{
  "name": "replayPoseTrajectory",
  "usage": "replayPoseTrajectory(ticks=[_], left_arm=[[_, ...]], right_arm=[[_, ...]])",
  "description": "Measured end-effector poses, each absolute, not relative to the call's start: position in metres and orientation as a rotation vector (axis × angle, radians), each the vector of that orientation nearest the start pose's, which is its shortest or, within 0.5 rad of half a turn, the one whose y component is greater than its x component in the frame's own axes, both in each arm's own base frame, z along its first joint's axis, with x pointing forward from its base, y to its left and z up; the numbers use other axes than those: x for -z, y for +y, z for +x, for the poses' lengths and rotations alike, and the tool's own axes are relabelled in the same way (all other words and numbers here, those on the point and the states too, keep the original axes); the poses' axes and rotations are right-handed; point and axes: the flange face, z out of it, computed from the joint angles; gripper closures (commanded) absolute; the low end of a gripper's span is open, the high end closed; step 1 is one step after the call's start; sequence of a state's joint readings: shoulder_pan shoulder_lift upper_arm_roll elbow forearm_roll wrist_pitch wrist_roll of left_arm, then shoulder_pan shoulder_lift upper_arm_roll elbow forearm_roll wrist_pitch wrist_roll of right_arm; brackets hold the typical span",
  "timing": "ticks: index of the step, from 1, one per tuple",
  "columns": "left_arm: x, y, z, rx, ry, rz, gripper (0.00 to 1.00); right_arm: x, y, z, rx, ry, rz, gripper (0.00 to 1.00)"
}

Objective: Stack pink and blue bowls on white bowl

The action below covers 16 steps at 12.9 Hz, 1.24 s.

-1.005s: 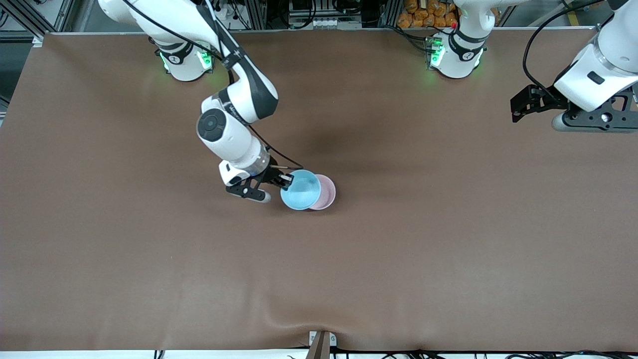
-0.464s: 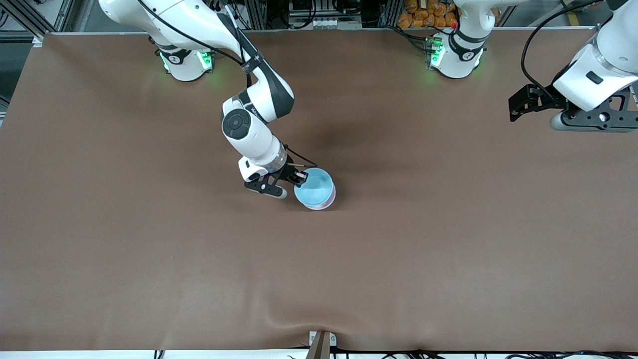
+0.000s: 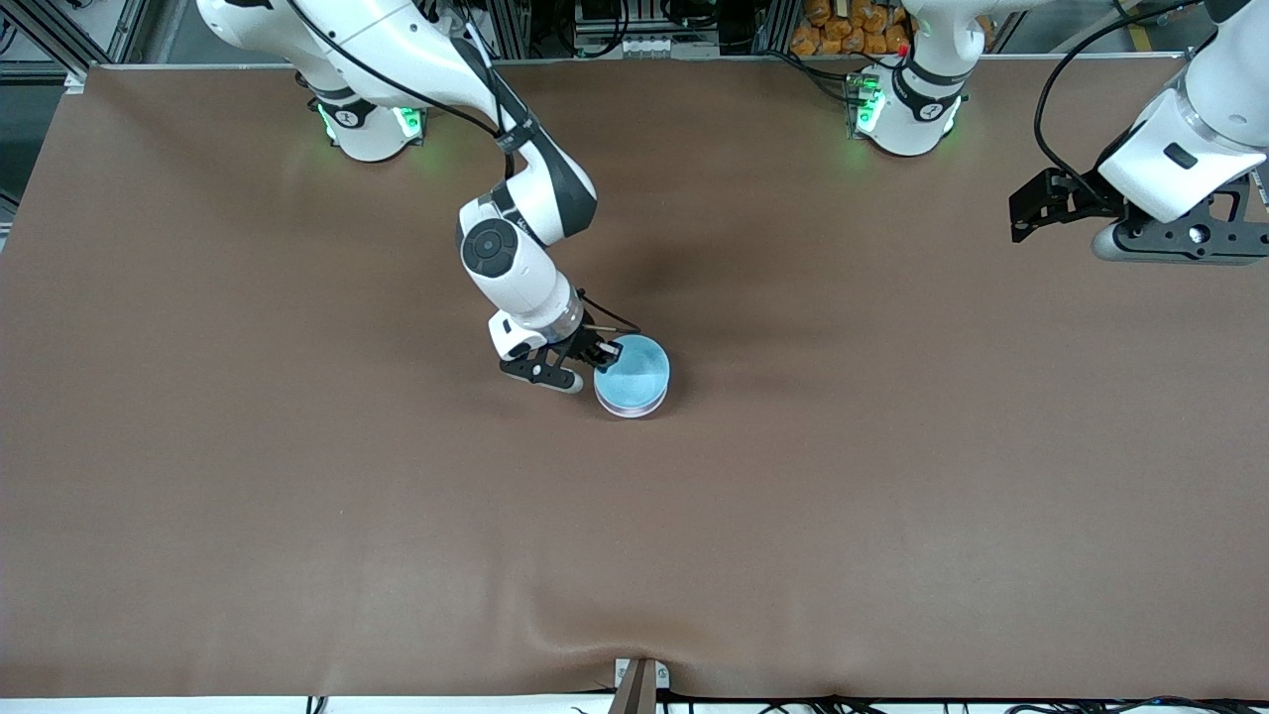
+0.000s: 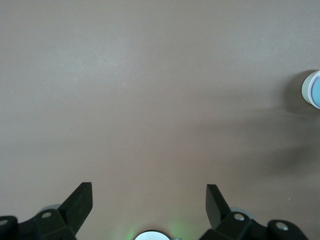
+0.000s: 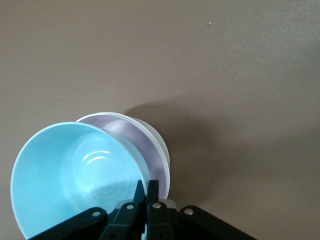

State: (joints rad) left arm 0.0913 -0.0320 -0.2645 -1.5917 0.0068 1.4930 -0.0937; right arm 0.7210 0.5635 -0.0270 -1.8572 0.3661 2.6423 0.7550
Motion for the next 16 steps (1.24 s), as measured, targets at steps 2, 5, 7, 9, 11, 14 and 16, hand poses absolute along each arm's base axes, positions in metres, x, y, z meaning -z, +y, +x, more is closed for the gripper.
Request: replayPoseTrajectory(ticks=[2, 5, 7, 9, 11, 14, 16], left_arm=[[-0.625, -0.094, 0.528, -0.101, 0.122, -3.114, 0.0], [-0.625, -0.091, 0.529, -0.101, 0.115, -3.115, 0.0], [-0.625, -0.088, 0.529, -0.101, 0.107, -3.117, 0.0], [-0.625, -0.085, 0.529, -0.101, 0.101, -3.12, 0.0], [-0.625, -0.088, 0.529, -0.101, 0.108, -3.12, 0.0], [-0.626, -0.087, 0.529, -0.099, 0.107, -3.12, 0.0], [-0.627, -0.087, 0.528, -0.097, 0.106, -3.12, 0.0]], right_arm=[[-0.236, 0.414, 0.517, 0.069, 0.515, -2.811, 1.0], [-0.236, 0.411, 0.519, 0.076, 0.522, -2.813, 1.0], [-0.236, 0.41, 0.521, 0.079, 0.525, -2.814, 0.29], [-0.236, 0.409, 0.521, 0.08, 0.525, -2.815, 0.0], [-0.236, 0.409, 0.521, 0.08, 0.525, -2.815, 0.0], [-0.237, 0.407, 0.523, 0.087, 0.531, -2.813, 0.0], [-0.247, 0.4, 0.534, 0.118, 0.553, -2.8, 0.0]])
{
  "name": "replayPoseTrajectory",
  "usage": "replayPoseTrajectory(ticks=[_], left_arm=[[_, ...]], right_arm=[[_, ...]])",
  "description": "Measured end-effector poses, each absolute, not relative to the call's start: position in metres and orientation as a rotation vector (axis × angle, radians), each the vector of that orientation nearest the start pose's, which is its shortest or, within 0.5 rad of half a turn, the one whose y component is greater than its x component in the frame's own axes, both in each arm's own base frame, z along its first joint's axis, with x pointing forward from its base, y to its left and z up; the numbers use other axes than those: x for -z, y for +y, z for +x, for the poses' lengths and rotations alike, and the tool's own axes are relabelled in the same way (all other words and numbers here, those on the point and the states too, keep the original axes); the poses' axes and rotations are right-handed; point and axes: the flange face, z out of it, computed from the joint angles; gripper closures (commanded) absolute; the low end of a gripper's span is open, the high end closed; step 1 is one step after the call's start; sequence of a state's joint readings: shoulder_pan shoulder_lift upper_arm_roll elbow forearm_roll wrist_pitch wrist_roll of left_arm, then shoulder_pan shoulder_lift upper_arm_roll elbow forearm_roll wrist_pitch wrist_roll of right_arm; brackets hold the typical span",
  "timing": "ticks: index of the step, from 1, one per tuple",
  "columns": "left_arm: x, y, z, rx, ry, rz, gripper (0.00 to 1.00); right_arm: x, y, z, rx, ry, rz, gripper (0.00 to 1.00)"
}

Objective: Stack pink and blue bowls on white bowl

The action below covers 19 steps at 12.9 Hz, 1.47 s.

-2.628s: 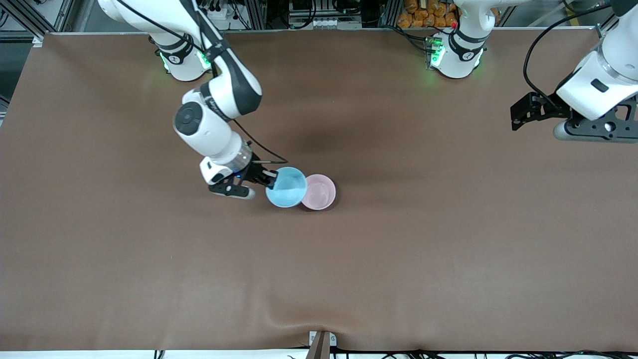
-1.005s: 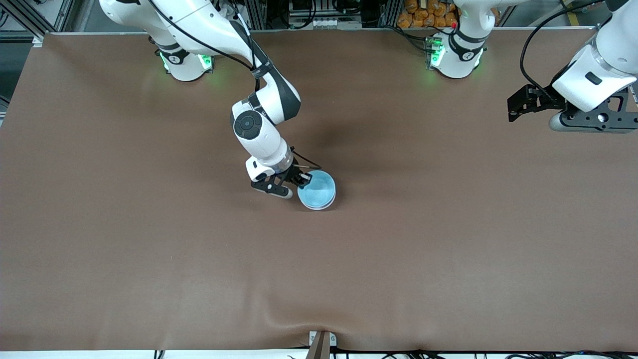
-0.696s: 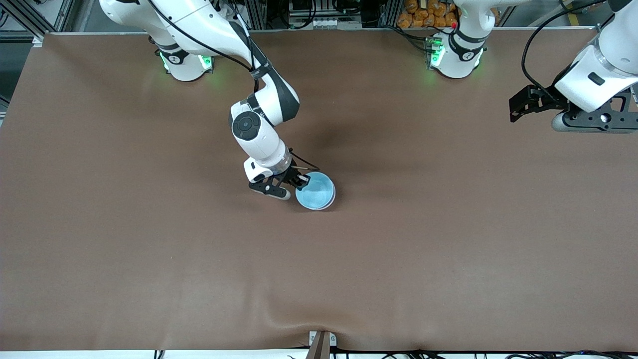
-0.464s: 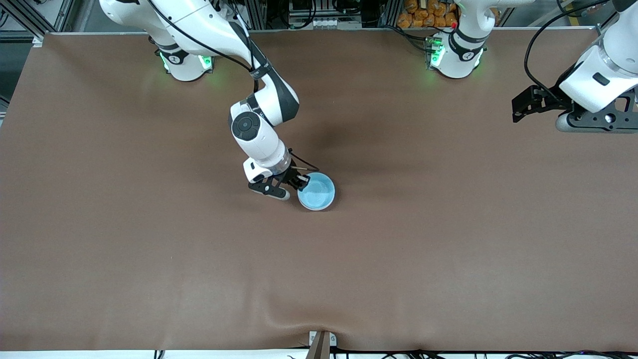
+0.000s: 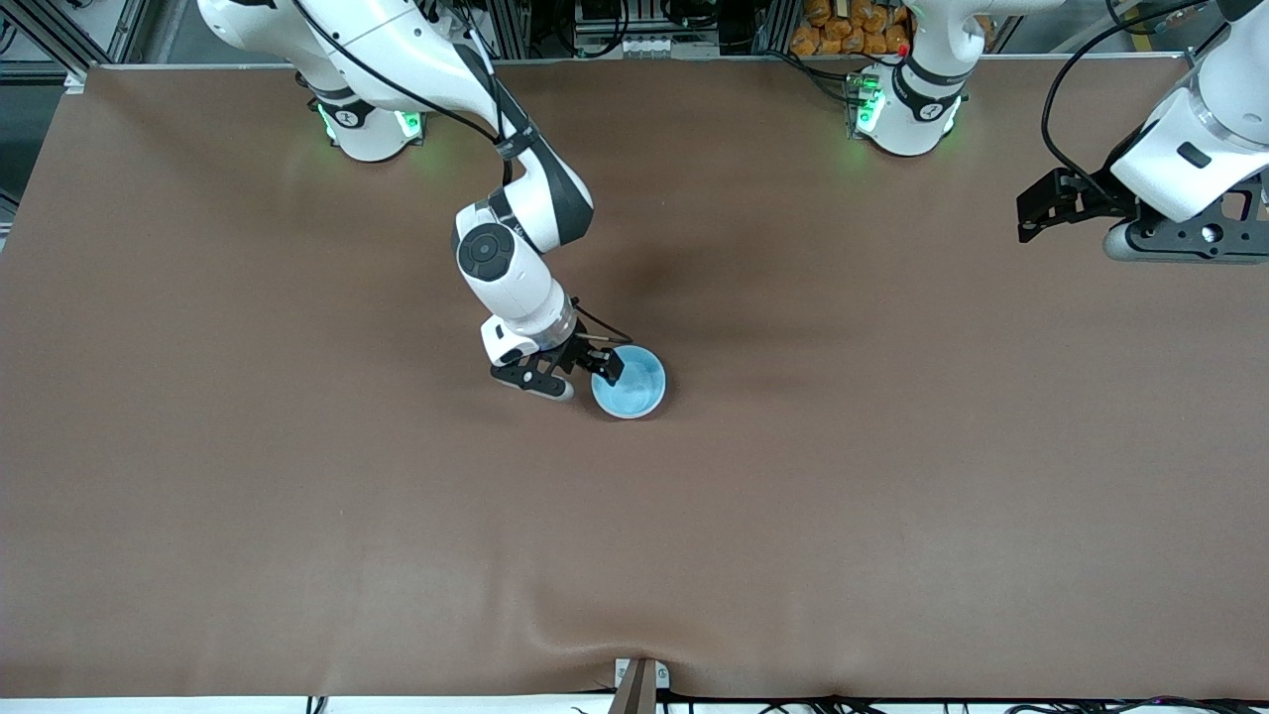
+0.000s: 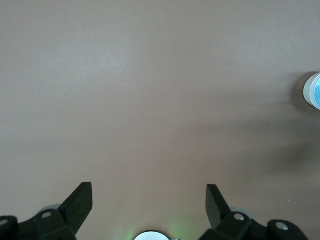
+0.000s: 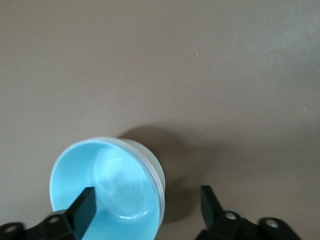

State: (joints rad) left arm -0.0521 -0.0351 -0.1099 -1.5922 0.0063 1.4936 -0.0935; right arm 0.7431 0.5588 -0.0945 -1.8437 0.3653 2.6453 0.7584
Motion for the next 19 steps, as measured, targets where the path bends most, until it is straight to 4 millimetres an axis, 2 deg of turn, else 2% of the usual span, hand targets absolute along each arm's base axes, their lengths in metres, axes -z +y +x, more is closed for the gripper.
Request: replayPoseTrajectory(ticks=[2, 4, 8, 10, 12, 17, 19], left_arm=[[-0.628, -0.087, 0.528, -0.093, 0.106, -3.12, 0.0], [-0.63, -0.086, 0.527, -0.083, 0.105, -3.121, 0.0], [-0.64, -0.081, 0.529, -0.045, 0.086, -3.128, 0.0], [-0.64, -0.068, 0.531, -0.052, 0.035, -3.167, 0.0], [-0.64, -0.054, 0.533, -0.055, -0.014, -3.176, 0.0], [-0.638, -0.051, 0.533, -0.06, -0.033, -3.176, 0.0], [-0.638, -0.046, 0.534, -0.061, -0.055, -3.176, 0.0]], right_arm=[[-0.266, 0.378, 0.553, 0.137, 0.595, -2.793, 0.0], [-0.289, 0.342, 0.572, 0.098, 0.588, -2.817, 0.0], [-0.354, 0.235, 0.605, 0.012, 0.425, -2.856, 0.0], [-0.389, 0.178, 0.612, 0.001, 0.353, -2.852, 0.0], [-0.417, 0.13, 0.609, 0.016, 0.314, -2.84, 0.0], [-0.482, -0.002, 0.578, 0.019, 0.119, -2.884, 0.0], [-0.515, -0.029, 0.559, -0.065, 0.075, -2.933, 0.0]])
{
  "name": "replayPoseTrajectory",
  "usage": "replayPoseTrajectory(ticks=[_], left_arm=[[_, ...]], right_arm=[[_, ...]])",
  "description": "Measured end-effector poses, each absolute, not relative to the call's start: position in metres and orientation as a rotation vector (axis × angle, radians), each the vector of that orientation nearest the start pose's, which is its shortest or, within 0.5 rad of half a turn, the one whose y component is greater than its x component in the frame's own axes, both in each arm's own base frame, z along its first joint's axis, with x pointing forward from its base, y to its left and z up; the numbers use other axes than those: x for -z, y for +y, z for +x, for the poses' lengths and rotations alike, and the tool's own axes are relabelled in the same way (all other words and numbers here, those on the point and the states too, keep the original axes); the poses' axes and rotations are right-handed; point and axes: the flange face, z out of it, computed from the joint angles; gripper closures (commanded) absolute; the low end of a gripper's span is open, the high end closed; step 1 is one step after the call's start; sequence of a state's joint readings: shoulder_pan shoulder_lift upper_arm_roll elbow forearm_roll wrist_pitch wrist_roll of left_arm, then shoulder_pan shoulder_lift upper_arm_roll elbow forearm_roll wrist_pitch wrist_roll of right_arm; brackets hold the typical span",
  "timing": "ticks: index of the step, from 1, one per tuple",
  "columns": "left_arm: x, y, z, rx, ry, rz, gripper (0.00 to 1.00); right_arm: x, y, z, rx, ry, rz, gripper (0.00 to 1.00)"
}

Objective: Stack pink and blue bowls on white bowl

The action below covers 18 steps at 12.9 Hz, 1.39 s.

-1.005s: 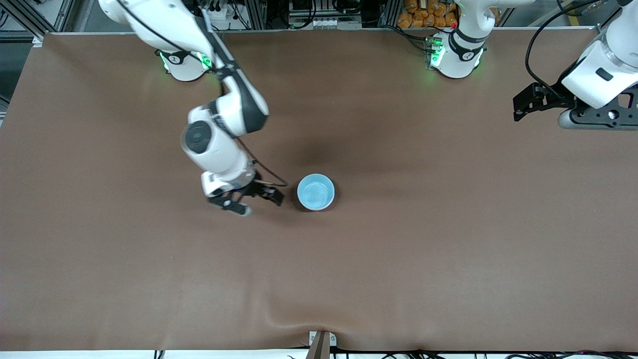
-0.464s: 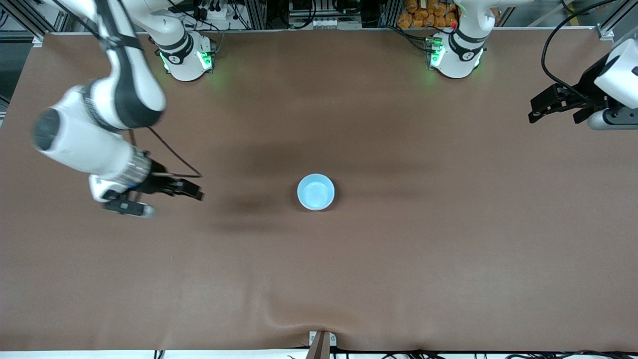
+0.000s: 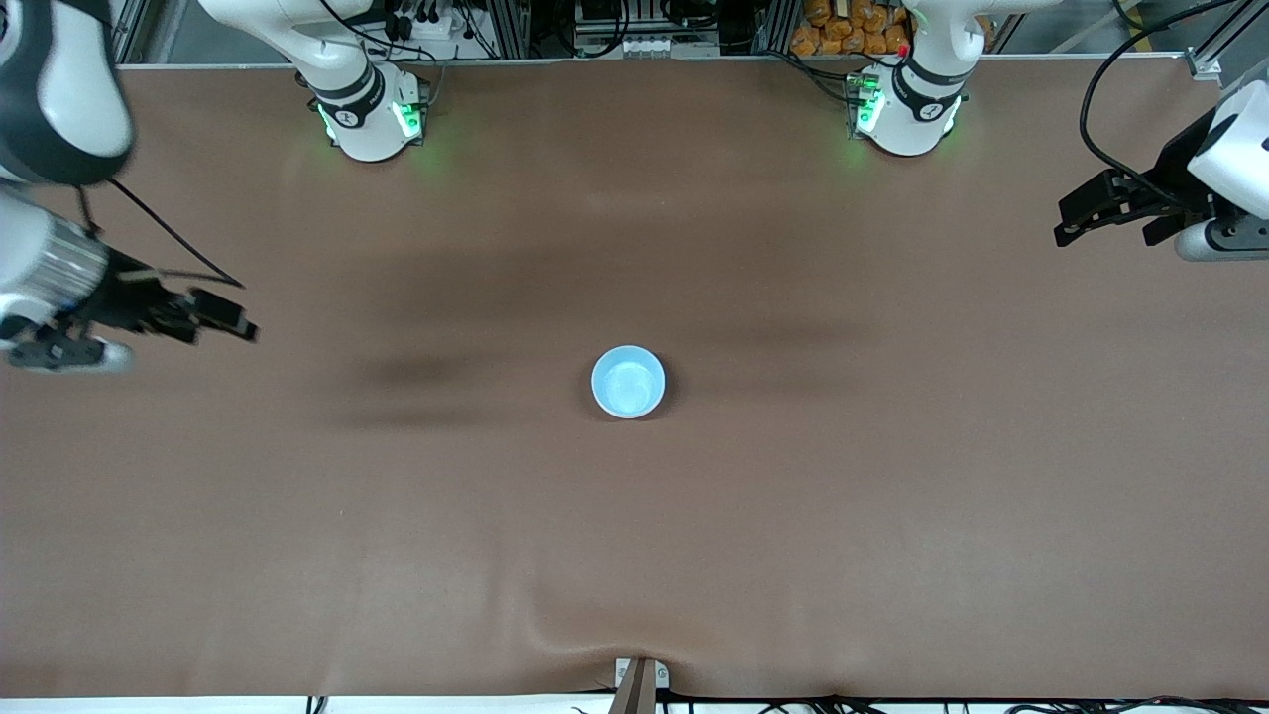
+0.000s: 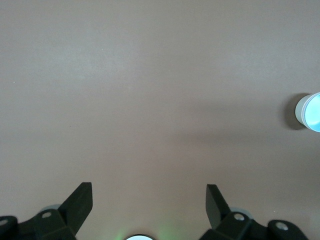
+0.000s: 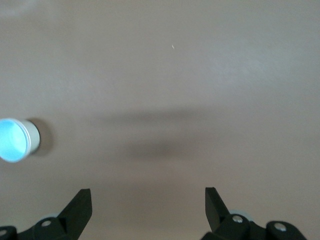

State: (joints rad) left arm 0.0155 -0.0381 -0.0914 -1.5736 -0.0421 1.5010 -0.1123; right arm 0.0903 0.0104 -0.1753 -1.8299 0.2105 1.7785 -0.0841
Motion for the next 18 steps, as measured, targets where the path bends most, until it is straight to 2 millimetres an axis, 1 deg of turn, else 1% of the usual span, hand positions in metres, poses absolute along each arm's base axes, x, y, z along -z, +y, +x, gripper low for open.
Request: replayPoseTrajectory(ticks=[1, 2, 3, 4, 5, 9, 13, 18], left_arm=[[-0.638, -0.043, 0.534, -0.061, -0.065, -3.176, 0.0], [-0.638, -0.04, 0.534, -0.061, -0.075, -3.176, 0.0], [-0.638, -0.036, 0.534, -0.061, -0.086, -3.175, 0.0], [-0.638, -0.033, 0.535, -0.061, -0.097, -3.175, 0.0], [-0.638, -0.031, 0.535, -0.061, -0.102, -3.175, 0.0], [-0.638, -0.031, 0.535, -0.061, -0.103, -3.175, 0.0], [-0.635, -0.031, 0.536, -0.068, -0.103, -3.175, 0.0], [-0.633, -0.032, 0.537, -0.073, -0.099, -3.174, 0.0]], right_arm=[[-0.539, -0.033, 0.553, -0.094, 0.046, -2.973, 0.0], [-0.564, -0.033, 0.55, -0.106, 0.025, -3.013, 0.0], [-0.585, -0.029, 0.547, -0.116, 0.025, -3.04, 0.0], [-0.598, -0.024, 0.544, -0.132, 0.044, -3.053, 0.0], [-0.604, -0.018, 0.542, -0.149, 0.075, -3.059, 0.0], [-0.603, -0.009, 0.538, -0.218, 0.213, -3.06, 0.0], [-0.613, -0.01, 0.538, -0.193, 0.231, -3.061, 0.0], [-0.616, -0.009, 0.538, -0.181, 0.226, -3.074, 0.0]])
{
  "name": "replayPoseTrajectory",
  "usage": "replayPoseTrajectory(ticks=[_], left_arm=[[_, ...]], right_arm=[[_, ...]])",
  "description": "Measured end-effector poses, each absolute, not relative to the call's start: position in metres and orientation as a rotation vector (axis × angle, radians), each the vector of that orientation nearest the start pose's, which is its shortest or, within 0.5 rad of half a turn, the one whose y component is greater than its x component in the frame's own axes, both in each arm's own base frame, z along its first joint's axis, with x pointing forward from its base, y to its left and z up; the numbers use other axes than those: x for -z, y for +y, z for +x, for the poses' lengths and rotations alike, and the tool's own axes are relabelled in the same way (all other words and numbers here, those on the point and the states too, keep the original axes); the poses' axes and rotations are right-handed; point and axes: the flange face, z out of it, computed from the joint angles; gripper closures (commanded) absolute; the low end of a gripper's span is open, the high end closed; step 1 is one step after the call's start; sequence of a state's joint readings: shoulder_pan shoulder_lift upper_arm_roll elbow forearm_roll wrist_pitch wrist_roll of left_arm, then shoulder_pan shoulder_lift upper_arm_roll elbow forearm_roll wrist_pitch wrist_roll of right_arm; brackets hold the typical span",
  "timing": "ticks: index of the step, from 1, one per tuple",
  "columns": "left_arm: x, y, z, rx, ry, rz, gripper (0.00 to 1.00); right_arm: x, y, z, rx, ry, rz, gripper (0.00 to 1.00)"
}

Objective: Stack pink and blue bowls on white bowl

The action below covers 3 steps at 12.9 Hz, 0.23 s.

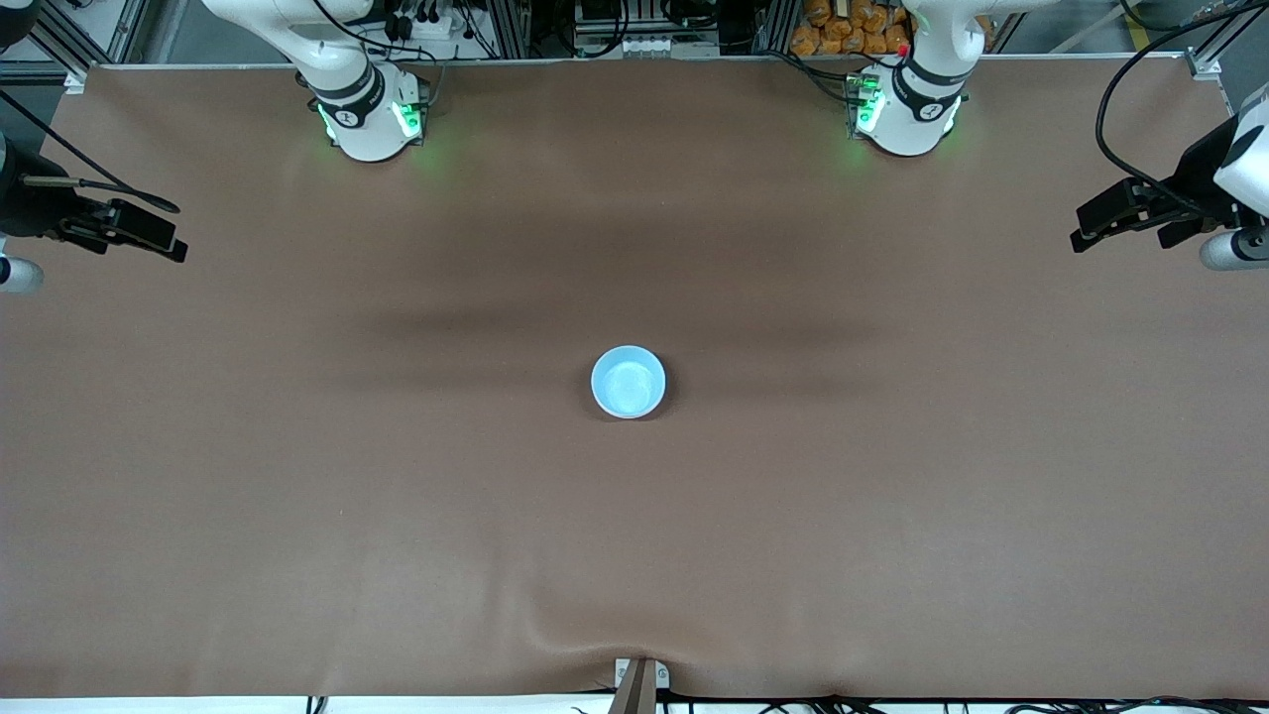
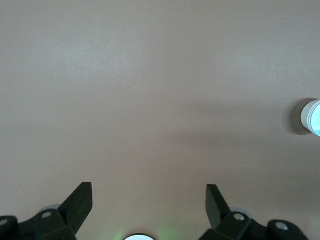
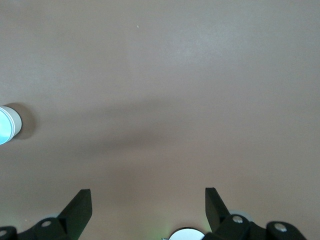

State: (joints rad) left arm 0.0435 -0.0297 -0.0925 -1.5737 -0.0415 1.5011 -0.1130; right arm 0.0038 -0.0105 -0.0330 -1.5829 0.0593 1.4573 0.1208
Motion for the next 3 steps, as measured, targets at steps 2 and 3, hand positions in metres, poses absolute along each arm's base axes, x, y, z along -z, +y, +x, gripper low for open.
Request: replayPoseTrajectory(ticks=[2, 3], left_arm=[[-0.6336, -0.033, 0.5371, -0.072, -0.094, -3.171, 0.0], [-0.6339, -0.0338, 0.5371, -0.071, -0.091, -3.171, 0.0]], right_arm=[[-0.6159, -0.0093, 0.5388, -0.176, 0.226, -3.077, 0.0], [-0.616, -0.0093, 0.5388, -0.176, 0.226, -3.077, 0.0]])
